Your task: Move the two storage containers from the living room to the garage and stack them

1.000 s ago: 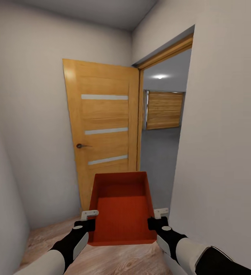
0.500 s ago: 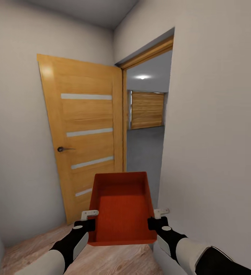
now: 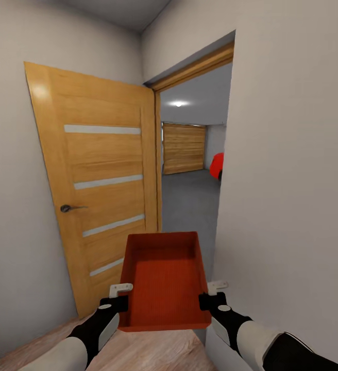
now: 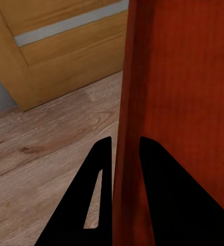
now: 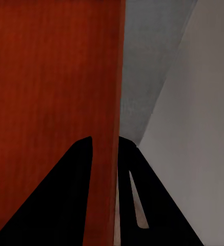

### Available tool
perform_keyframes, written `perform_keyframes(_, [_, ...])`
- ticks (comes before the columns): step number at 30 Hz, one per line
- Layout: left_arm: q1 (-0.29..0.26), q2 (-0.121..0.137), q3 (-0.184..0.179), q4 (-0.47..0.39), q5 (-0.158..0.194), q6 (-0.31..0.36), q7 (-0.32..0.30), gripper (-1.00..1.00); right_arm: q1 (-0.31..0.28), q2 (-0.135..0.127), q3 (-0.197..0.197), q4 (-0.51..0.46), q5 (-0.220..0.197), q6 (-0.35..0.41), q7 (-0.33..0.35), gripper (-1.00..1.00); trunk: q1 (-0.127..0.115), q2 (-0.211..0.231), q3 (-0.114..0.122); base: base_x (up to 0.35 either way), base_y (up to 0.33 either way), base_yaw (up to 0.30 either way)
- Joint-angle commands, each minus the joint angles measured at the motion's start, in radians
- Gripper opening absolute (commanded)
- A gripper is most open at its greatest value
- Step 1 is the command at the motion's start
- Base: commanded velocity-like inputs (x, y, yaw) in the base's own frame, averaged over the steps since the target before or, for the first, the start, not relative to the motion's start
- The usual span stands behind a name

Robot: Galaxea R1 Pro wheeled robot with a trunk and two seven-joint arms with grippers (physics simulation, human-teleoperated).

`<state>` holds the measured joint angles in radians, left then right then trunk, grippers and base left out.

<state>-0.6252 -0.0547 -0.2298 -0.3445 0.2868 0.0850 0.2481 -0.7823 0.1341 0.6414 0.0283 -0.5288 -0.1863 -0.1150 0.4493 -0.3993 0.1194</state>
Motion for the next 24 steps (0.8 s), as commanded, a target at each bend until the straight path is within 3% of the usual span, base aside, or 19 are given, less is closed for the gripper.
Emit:
perform_keyframes(1, [-0.001, 0.006, 0.042, -0.005, -0.016, -0.024, 0.057, -1.0, 0.0, 0.001, -0.034, 0.002, 0.001, -0.002, 0.052, -1.0, 0.001, -0.001, 0.0, 0.191, 0.204, -0.012])
perform_keyframes(19, [-0.001, 0.006, 0.042, -0.005, -0.016, -0.024, 0.057, -1.0, 0.0, 0.0, -0.034, 0.002, 0.001, -0.002, 0.053, -1.0, 0.001, -0.001, 0.0, 0.194, 0.204, -0.002])
perform_keyframes(24, [-0.001, 0.006, 0.041, -0.005, -0.015, -0.024, 0.057, -1.0, 0.0, 0.001, -0.034, 0.002, 0.001, -0.002, 0.051, -1.0, 0.001, -0.001, 0.0, 0.196, 0.204, -0.14])
